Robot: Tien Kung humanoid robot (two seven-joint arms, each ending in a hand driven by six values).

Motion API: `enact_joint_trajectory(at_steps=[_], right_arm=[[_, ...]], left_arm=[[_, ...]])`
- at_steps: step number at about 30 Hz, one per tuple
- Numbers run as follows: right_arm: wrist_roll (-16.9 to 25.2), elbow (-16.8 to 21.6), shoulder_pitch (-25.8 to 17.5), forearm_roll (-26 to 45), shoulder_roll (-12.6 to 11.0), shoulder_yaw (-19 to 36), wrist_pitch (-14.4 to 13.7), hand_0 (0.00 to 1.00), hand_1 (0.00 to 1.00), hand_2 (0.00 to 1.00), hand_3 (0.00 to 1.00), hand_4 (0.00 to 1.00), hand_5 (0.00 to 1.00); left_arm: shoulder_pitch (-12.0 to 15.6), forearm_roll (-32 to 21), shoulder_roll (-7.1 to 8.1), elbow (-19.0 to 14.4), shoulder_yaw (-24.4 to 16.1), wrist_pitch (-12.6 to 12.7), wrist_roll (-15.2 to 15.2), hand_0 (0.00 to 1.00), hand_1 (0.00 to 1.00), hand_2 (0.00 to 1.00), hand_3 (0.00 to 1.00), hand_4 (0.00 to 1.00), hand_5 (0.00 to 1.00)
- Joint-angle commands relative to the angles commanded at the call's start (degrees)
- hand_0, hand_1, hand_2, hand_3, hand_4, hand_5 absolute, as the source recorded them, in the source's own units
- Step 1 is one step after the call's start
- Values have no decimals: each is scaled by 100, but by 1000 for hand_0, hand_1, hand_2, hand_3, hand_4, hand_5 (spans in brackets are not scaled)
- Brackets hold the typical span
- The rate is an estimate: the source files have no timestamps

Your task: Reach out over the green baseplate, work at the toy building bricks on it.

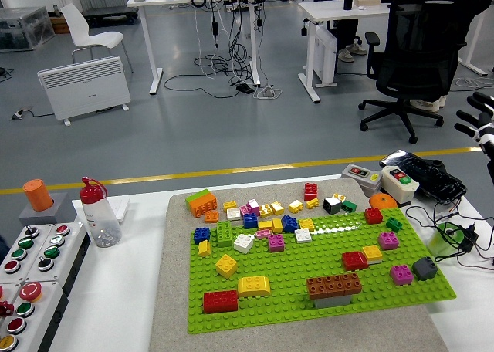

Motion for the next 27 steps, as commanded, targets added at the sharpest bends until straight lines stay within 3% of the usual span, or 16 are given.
enact_joint_trajectory(at_steps=[9,21,27], right_arm=[[317,-236,-247,1914,219,536,264,785,777,798,782,474,399],[144,-373,-405,4449,325,634,334,816,784,805,772,513,405],[106,-414,-423,5308,337,666,319,823,785,808,774,510,428]], left_arm=[[68,33,-18,0,-9,-19,23,656,694,665,556,283,998],[106,29,-38,0,5,-52,24,654,692,665,556,283,998],[101,19,-35,0,0,-53,19,654,692,665,556,282,998]])
